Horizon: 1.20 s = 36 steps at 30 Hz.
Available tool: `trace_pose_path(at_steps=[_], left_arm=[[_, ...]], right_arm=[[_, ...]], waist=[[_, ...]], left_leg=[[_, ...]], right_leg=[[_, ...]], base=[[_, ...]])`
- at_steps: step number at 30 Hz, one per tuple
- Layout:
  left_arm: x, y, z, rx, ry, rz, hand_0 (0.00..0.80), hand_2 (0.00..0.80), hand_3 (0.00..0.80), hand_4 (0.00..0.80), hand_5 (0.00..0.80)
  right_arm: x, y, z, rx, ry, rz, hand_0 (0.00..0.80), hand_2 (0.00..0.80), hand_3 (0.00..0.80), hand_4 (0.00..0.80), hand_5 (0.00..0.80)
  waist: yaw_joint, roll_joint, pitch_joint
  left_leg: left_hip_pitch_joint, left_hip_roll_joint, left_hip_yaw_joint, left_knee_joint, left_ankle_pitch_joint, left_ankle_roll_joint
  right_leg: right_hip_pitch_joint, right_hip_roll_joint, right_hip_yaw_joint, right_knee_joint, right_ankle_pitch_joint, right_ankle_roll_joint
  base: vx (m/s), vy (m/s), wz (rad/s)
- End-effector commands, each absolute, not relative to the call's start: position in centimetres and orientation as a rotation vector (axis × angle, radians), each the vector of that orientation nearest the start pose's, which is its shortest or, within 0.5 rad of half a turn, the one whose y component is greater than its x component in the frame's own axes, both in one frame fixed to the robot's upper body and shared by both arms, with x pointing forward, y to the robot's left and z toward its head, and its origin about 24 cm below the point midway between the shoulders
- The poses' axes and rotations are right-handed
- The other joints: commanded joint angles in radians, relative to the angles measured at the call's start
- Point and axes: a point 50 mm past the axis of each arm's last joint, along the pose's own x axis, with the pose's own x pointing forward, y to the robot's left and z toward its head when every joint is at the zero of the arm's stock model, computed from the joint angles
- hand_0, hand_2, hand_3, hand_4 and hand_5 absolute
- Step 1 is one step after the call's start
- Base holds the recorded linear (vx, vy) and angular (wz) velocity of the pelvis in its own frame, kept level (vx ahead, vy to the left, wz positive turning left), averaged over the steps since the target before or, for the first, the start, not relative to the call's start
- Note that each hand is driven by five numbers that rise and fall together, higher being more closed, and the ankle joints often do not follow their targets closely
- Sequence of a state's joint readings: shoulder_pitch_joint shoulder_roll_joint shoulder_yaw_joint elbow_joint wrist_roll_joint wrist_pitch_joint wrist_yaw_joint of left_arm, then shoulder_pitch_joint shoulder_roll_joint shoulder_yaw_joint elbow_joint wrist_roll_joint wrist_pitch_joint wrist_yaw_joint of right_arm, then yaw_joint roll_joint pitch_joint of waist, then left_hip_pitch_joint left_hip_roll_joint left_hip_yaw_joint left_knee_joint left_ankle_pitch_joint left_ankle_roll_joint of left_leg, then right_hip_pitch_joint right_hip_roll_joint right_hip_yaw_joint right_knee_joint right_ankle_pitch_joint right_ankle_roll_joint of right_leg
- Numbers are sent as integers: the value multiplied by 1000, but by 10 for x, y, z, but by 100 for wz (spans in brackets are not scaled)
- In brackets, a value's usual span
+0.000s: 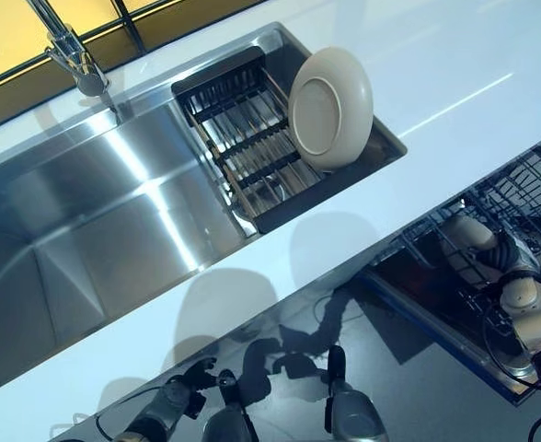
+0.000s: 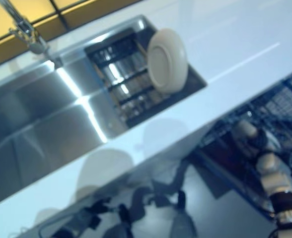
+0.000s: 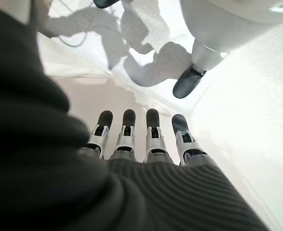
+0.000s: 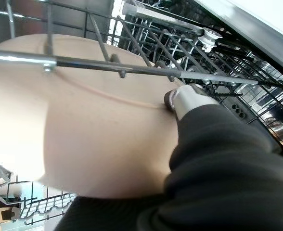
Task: Take plates into dishwasher
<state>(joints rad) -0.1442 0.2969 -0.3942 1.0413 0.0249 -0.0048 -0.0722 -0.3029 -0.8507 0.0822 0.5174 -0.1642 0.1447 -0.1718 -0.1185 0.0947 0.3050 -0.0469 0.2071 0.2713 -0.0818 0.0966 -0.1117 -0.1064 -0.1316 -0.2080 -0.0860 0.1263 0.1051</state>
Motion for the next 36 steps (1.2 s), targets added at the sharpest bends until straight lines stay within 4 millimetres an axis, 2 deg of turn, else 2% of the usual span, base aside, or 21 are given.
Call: trace_pose_path(at_steps=[1, 5, 10, 23, 31, 36], left_arm=[[192, 218, -121, 547, 914, -286, 0, 0, 0, 0, 0], [194, 216, -121, 540, 903, -294, 0, 0, 0, 0, 0], [197, 212, -120, 537, 891, -305, 0, 0, 0, 0, 0], [203, 212, -117, 558, 887, -310, 0, 0, 0, 0, 0], [202, 215, -117, 561, 891, -298, 0, 0, 0, 0, 0], [201, 216, -118, 560, 899, -287, 0, 0, 0, 0, 0]], right_arm=[[301, -365, 131, -1048, 178, -527, 800, 800, 800, 800, 800], [303, -367, 137, -1043, 159, -581, 800, 800, 800, 800, 800], [309, -359, 138, -1042, 155, -564, 800, 800, 800, 800, 800], [317, -328, 102, -945, 227, -301, 800, 800, 800, 800, 800], [315, -316, 94, -941, 213, -232, 800, 800, 800, 800, 800], [312, -300, 87, -902, 203, -143, 800, 800, 800, 800, 800]], waist=[[14, -77, 6], [16, -67, 12], [18, -62, 16], [22, -80, 10], [13, -90, 1], [6, -100, -7]], left_leg=[[11, 1, -8, -3, 15, -28], [6, -3, -13, -5, 16, -28], [0, -9, -17, -5, 16, -27], [3, -3, -12, -5, 17, -26], [14, 0, -4, -5, 14, -23], [22, 2, 1, -5, 14, -22]], right_leg=[[-27, -11, 25, 61, -25, -22], [-33, -11, 24, 62, -25, -24], [-39, -11, 21, 58, -23, -24], [-31, -7, 15, 55, -20, -26], [-25, -4, 18, 59, -23, -24], [-16, 0, 19, 56, -23, -25]], base=[[0, 0, 0], [0, 0, 0], [0, 0, 0], [0, 0, 0], [0, 0, 0], [0, 0, 0]])
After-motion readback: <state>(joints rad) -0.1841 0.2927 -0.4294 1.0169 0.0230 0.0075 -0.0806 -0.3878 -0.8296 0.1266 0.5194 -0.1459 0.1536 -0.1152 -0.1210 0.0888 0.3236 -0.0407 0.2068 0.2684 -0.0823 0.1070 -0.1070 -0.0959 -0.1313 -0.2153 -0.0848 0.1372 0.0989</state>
